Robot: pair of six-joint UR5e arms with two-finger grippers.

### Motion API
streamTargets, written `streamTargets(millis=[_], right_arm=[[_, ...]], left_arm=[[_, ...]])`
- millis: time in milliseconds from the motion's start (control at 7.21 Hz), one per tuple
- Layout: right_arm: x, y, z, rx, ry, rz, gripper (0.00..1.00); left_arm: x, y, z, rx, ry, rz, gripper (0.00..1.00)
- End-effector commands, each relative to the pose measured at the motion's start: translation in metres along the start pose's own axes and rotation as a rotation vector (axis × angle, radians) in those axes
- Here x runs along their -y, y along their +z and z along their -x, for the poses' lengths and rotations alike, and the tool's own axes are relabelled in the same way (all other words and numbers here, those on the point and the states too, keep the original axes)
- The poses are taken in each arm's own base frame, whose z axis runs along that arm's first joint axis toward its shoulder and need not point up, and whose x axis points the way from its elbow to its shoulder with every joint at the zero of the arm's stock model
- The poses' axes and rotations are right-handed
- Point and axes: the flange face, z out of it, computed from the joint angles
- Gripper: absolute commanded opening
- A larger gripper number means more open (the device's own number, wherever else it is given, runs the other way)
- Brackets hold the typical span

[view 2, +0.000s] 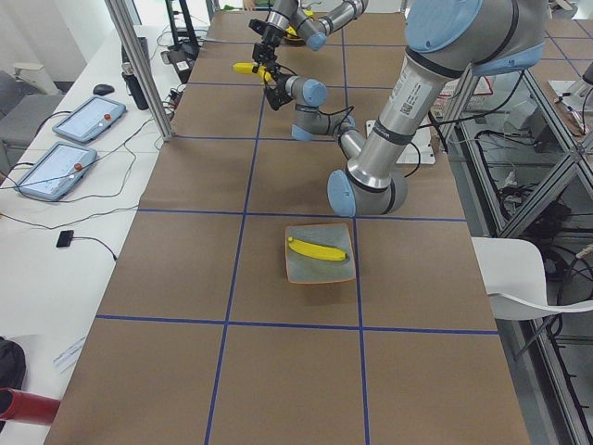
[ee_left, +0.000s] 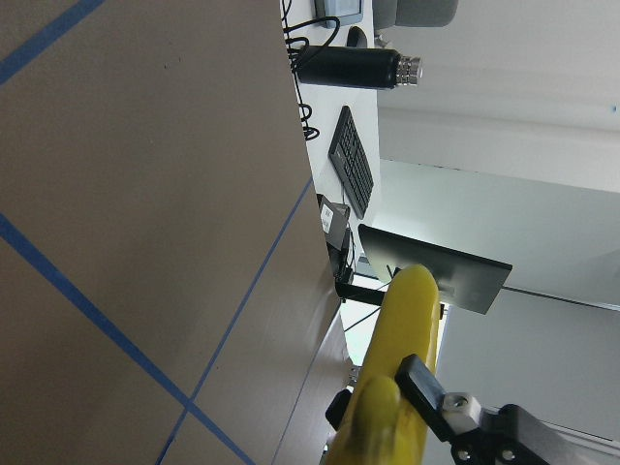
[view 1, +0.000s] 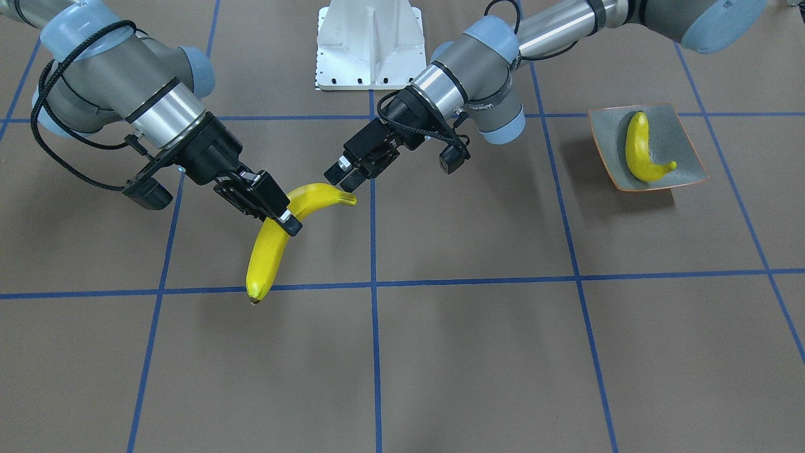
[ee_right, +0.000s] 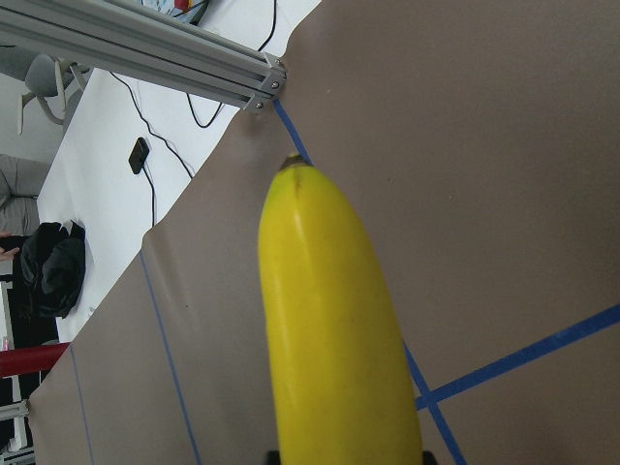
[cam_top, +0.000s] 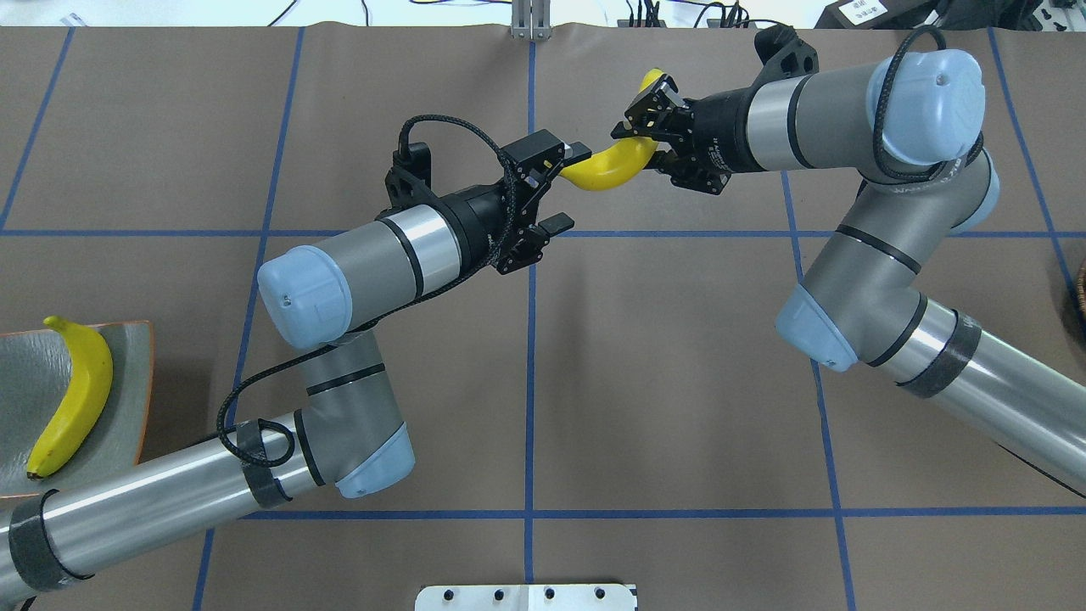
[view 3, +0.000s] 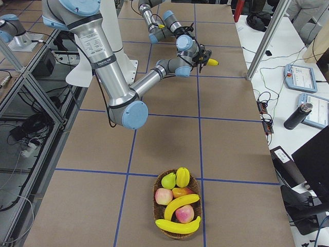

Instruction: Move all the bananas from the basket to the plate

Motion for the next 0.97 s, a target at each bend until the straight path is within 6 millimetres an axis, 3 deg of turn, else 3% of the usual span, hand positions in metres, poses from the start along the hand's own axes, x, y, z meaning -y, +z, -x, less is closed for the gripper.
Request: streamTargets(millis=[0, 555, 833], right_arm=[[-0.005, 0.003, 0.000, 0.004, 0.002, -0.002, 0.00], [-0.020, 0.000, 0.003, 0.016, 0.005, 0.013, 0.00], [-0.028, 0.005, -0.001, 0.016, 0.012, 0.008, 0.00]], left_arm=[[-0.003, 0.000, 0.001, 0.002, -0.002, 0.004, 1.00], [0.000, 0.001, 0.004, 0.006, -0.009, -0.003, 0.99], [0.000, 0.000, 0.004, 0.006, -0.009, -0.001, 0.80]])
